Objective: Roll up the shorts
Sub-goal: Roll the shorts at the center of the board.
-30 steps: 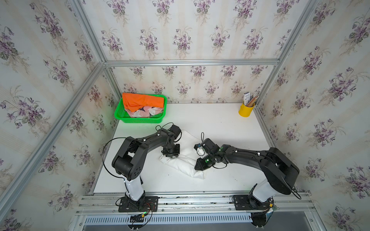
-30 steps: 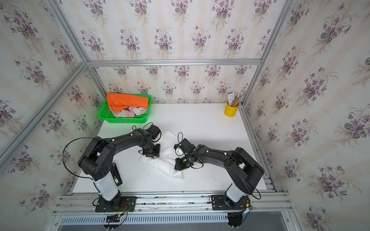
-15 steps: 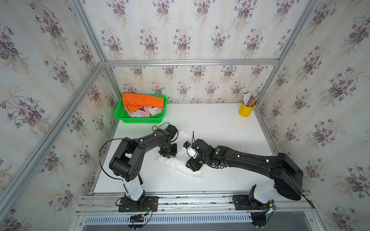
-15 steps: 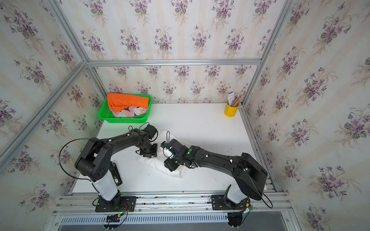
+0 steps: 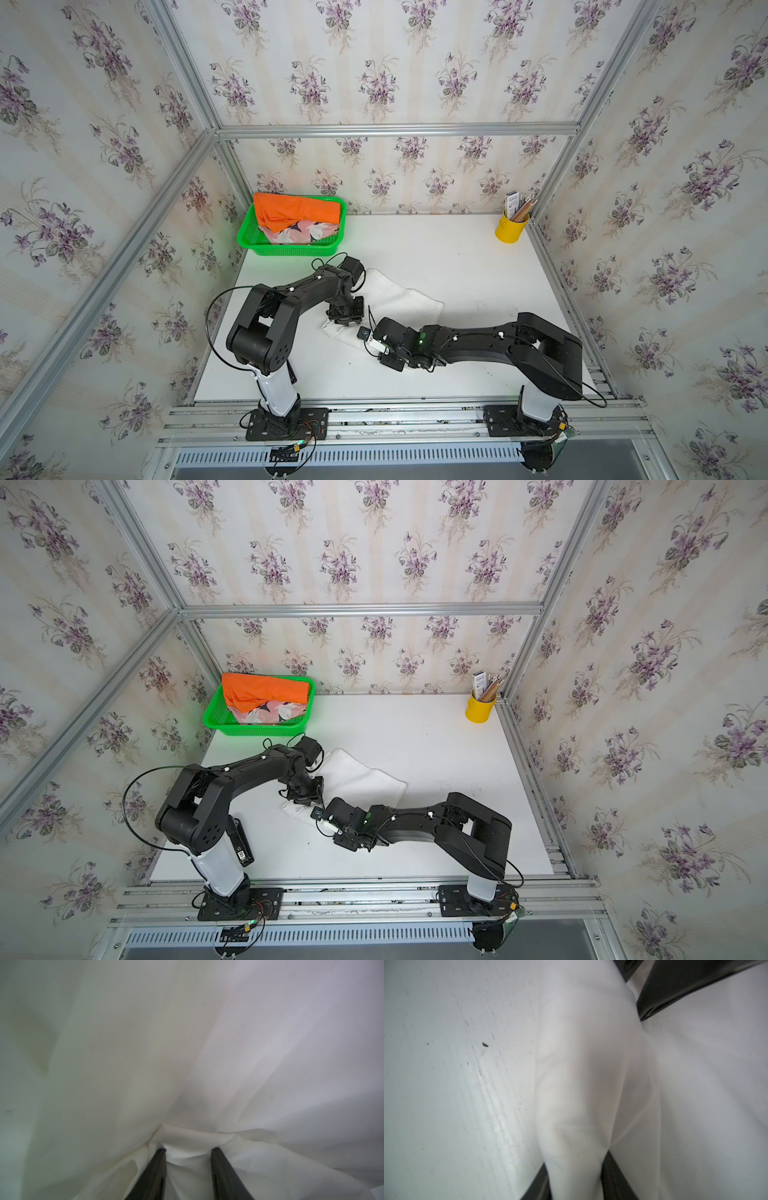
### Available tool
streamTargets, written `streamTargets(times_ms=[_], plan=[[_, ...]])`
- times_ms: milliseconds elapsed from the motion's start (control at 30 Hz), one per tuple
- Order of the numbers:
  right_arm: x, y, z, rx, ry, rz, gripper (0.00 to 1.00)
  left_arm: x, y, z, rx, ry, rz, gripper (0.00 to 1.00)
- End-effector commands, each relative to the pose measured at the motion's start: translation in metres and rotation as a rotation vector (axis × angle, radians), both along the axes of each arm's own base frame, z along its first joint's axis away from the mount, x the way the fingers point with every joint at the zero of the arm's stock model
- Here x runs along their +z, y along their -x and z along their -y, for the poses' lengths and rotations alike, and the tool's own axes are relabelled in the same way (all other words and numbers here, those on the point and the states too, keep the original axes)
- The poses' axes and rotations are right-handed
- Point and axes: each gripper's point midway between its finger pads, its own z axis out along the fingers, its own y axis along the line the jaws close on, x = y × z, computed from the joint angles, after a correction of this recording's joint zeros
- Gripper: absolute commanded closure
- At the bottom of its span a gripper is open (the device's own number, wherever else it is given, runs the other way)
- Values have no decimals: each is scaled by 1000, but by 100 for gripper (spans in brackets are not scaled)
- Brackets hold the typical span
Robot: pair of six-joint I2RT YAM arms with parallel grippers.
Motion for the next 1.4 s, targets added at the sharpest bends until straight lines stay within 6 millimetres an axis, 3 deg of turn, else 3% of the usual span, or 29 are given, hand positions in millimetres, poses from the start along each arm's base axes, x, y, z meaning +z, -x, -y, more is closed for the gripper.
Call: streamTargets(times_ms=[0,67,267,433,533,667,800,900,1000,1167,1267,1367], plan=[[6,20,-6,23,-57,-109,91,7,0,-16,11,-51,25,58],[8,33,-6,34,-87,-186,100,18,0,-24,24,-67,55,59],[26,58,-8,30,-293,-594,100,79,-4,-40,34,-112,186,52],[36,41,-1,-30,-412,-892,100,132,1,-46,54,-106,303,40],[42,29,2,-41,-468,-998,100,142,9,-40,35,-76,313,39],[34,1,12,-144,-507,-1046,100,135,18,-27,30,-23,289,38],[-11,-34,40,-384,-441,-1063,100,116,21,-10,42,43,247,40],[-35,-41,56,-482,-391,-1078,97,103,18,4,33,75,223,40],[-46,-40,64,-524,-351,-1062,90,91,9,18,5,72,198,40],[-37,-45,72,-556,-326,-995,72,74,-15,32,-36,54,180,42],[-22,-51,84,-594,-289,-898,60,51,-21,24,-63,-48,111,44],[-8,-53,107,-650,-221,-784,58,33,-20,20,-82,-70,66,44]])
